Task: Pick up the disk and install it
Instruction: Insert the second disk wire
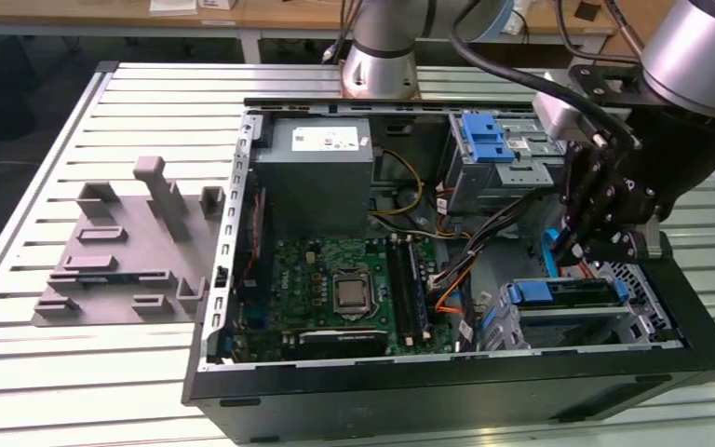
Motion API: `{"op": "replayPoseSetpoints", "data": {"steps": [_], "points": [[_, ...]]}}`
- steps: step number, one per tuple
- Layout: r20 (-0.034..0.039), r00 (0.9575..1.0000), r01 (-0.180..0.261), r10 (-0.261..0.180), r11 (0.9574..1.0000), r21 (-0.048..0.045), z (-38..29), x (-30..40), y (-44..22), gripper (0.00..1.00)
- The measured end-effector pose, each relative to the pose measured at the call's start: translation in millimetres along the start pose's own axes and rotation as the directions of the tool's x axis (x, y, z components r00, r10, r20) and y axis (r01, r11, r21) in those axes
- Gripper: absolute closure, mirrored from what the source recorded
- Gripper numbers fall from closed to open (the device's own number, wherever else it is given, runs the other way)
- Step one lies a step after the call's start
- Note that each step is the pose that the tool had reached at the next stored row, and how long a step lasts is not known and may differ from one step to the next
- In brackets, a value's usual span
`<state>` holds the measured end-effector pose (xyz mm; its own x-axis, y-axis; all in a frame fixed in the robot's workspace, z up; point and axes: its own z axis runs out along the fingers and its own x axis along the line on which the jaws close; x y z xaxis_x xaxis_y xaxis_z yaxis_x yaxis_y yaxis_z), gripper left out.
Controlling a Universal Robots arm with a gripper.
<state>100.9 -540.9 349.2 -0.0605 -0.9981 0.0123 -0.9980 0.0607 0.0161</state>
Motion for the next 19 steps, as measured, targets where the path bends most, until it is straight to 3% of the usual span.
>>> {"op": "replayPoseSetpoints", "data": {"steps": [12,19], "points": [[0.0002,1.0000,0.000,0.000,1.0000,0.0000,3.9,8.6,-1.5,0.84],[0.0001,1.0000,0.000,0.000,1.0000,-0.0001,8.2,10.1,-4.8,0.84]]}}
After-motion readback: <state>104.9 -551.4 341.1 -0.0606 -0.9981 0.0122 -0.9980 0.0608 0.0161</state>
